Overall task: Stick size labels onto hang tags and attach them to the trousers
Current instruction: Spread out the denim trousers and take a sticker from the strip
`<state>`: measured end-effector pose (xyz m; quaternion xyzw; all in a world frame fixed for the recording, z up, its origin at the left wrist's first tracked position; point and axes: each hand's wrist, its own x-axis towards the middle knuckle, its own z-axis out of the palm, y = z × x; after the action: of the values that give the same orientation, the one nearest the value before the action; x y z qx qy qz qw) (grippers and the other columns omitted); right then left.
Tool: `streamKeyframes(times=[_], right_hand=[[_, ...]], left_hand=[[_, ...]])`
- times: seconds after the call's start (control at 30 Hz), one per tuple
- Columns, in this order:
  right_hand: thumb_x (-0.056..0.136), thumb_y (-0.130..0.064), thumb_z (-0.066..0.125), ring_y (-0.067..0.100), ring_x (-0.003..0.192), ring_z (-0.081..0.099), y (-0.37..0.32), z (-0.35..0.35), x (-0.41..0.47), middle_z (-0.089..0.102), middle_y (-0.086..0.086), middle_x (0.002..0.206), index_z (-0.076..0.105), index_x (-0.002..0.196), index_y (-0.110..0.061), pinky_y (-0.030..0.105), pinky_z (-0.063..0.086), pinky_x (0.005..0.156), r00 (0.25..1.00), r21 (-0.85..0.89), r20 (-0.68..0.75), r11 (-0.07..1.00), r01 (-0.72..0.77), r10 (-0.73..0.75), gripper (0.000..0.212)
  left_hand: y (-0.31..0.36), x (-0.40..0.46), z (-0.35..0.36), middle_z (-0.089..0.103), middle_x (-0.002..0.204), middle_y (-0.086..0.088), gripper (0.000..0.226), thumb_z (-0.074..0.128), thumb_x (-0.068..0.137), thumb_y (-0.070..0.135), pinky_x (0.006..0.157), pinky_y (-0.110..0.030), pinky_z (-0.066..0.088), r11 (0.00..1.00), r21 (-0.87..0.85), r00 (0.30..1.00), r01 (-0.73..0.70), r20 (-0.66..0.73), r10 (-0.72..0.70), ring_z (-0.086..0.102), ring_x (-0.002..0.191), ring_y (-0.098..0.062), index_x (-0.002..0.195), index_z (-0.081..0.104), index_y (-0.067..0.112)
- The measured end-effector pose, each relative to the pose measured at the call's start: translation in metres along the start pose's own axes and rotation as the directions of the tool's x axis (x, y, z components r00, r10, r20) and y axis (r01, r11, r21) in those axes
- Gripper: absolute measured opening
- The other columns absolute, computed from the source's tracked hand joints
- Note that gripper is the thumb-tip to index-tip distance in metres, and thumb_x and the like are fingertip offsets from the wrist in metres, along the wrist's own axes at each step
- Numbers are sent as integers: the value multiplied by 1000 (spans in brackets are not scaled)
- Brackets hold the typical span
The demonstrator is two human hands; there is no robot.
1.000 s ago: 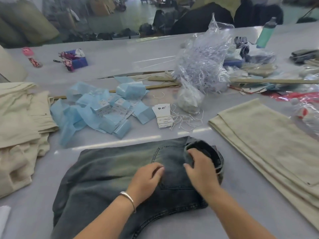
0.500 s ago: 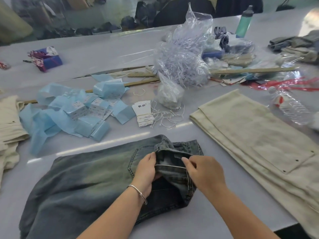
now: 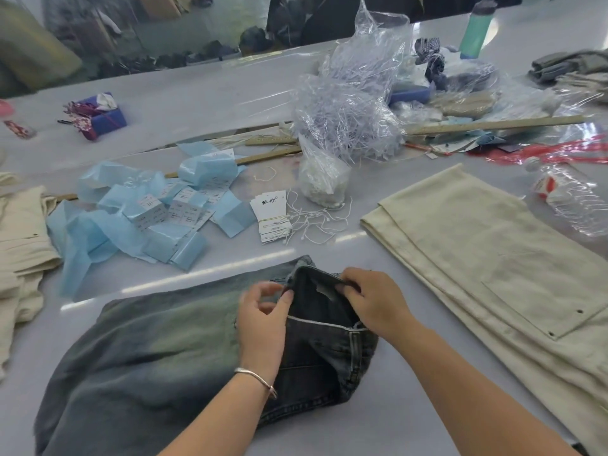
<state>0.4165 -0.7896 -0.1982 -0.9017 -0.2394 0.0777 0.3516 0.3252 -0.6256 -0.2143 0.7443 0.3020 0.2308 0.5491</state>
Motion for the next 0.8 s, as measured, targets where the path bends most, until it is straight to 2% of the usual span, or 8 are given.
streamKeyframes(times=[0.07,0.17,0.2,0.27,0.37,0.47,0.67,0.8], right_hand=[[90,-25,60,18,66,50,-9,0,0,51,-10,63,56,77,-21,33,39,59,997,-2,-52,998,62,-62,14],[88,-25,63,13,62,43,-23,-2,0,44,-11,61,49,72,-22,30,31,57,982,7,-120,989,145,-143,21],[88,-23,63,13,62,43,-27,-3,0,44,-11,62,49,72,-20,30,31,57,978,30,-134,986,164,-158,21],[88,-20,64,14,64,44,-32,-5,-1,47,-8,67,52,75,-16,32,35,58,973,84,-137,976,199,-187,18],[88,-17,63,9,66,39,-41,-11,-3,44,-11,70,46,74,-23,30,33,60,956,90,-89,954,286,-278,23],[90,-19,60,13,71,44,-49,-18,-2,44,-12,75,51,78,-23,35,38,63,927,0,42,928,373,-372,15],[94,-23,49,20,86,51,-58,-24,1,57,-5,89,53,88,-23,33,35,64,864,-191,206,847,497,-460,7],[94,-24,52,19,78,48,-60,-23,1,47,-11,71,42,79,-29,33,32,63,902,-96,193,907,410,-387,19]], left_hand=[[8,-4,-1,59,80,8,37,77,76,6,61,-8,41,949,125,948,-289,-98,302,54,64,-6,75,57,37],[25,-8,-3,59,65,16,19,73,74,13,60,-6,39,863,290,911,-413,113,398,56,67,-3,70,67,31],[28,-7,-4,57,57,16,11,68,74,24,56,-8,37,850,368,926,-376,161,340,55,64,-1,64,66,29],[28,-4,-7,51,48,5,29,57,76,37,49,-17,31,857,426,955,-290,188,230,46,50,-7,54,58,19],[34,-3,-9,57,49,-16,48,58,92,32,44,-23,33,997,69,968,-32,250,14,39,39,-11,53,64,5],[36,-2,-12,51,47,-15,40,68,87,27,35,-17,24,973,-174,957,152,273,-101,29,34,-9,54,64,6],[37,-1,-22,55,54,-12,38,77,62,50,35,-15,23,931,-275,929,239,344,-136,29,36,-9,53,66,15],[34,1,-25,59,51,-6,29,77,61,43,35,-14,24,933,-285,926,219,363,-106,31,35,-8,62,72,14]])
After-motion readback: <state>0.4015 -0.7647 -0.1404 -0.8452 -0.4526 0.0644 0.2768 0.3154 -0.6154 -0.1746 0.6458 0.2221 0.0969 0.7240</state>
